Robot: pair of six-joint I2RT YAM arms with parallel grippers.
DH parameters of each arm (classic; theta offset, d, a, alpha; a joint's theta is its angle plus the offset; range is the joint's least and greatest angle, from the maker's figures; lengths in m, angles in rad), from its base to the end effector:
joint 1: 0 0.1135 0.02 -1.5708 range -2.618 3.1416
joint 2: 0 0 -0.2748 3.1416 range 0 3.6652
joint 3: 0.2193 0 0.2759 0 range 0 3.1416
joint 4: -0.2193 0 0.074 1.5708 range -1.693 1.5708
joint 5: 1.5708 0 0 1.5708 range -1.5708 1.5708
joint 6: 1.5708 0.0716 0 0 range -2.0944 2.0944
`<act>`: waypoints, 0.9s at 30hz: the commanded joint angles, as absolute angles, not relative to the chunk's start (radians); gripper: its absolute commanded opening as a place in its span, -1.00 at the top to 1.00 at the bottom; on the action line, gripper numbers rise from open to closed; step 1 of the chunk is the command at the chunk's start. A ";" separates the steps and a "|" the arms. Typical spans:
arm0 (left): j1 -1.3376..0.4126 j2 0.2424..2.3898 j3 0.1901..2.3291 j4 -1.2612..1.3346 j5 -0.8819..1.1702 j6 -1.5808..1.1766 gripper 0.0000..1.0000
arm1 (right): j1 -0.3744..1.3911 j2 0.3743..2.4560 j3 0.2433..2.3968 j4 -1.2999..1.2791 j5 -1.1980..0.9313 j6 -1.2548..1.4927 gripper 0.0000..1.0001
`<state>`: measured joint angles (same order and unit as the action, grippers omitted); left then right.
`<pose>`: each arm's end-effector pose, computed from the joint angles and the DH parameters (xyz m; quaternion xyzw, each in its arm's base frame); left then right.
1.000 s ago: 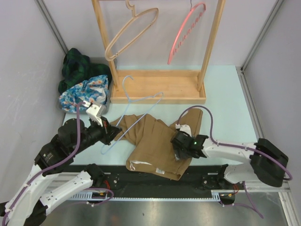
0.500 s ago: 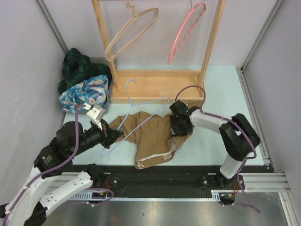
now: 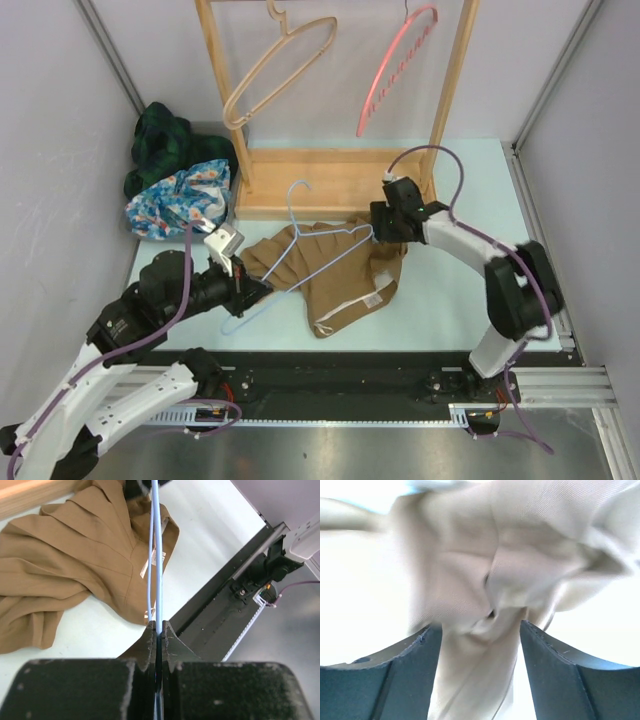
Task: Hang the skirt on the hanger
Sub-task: Locate the hanging ribbon on the skirt
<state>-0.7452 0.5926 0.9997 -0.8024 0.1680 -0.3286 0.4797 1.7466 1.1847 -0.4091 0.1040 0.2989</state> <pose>0.1014 -0.1099 0.3730 0.2170 0.8017 -0.3426 0.4391 0.3671 0.1826 0.1715 -0.0708 0.9516 0.0660 0.2918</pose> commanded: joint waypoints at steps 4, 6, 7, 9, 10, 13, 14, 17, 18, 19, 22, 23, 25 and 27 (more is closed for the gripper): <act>-0.752 0.592 0.936 -0.724 0.261 -0.324 1.00 | 0.508 1.327 1.138 -0.526 0.028 0.316 -0.34; -0.752 0.600 0.927 -0.718 0.240 -0.328 1.00 | 0.560 1.263 1.112 -0.560 0.024 0.298 -0.26; -0.752 0.603 0.922 -0.716 0.220 -0.331 1.00 | 0.633 1.247 1.100 -0.586 0.037 0.292 -0.09; -0.752 0.614 0.922 -0.726 0.178 -0.345 1.00 | 0.742 1.229 1.063 -0.618 0.128 0.307 0.03; -0.752 0.620 0.919 -0.729 0.149 -0.348 1.00 | 0.841 1.223 1.045 -0.656 0.231 0.324 0.16; -0.752 0.617 0.901 -0.718 0.138 -0.368 1.00 | 0.938 1.200 0.953 -0.673 0.284 0.409 0.40; -0.752 0.612 0.893 -0.715 0.143 -0.376 1.00 | 0.954 1.192 0.934 -0.673 0.291 0.451 0.42; -0.752 0.598 0.881 -0.741 0.114 -0.393 1.00 | 1.017 1.149 0.874 -0.675 0.314 0.503 0.46; -0.752 0.594 0.877 -0.758 0.101 -0.400 1.00 | 1.026 1.140 0.864 -0.676 0.316 0.526 0.47; -0.752 0.589 0.876 -0.765 0.075 -0.402 1.00 | 1.037 1.132 0.847 -0.672 0.314 0.534 0.47; -0.752 0.586 0.879 -0.773 0.046 -0.417 1.00 | 1.055 1.143 0.812 -0.669 0.333 0.552 0.47; -0.752 0.592 0.880 -0.773 0.038 -0.420 1.00 | 1.055 1.153 0.801 -0.664 0.339 0.551 0.47; -0.752 0.594 0.882 -0.779 0.028 -0.428 1.00 | 1.048 1.167 0.781 -0.634 0.351 0.546 0.47; -0.752 0.589 0.882 -0.784 0.023 -0.428 1.00 | 1.022 1.198 0.764 -0.611 0.357 0.543 0.49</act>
<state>-0.7464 0.5945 0.8764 -0.7933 0.0624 -0.3985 1.0492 1.1683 0.7944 -0.6624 0.2974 0.5137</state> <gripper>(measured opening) 0.023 0.263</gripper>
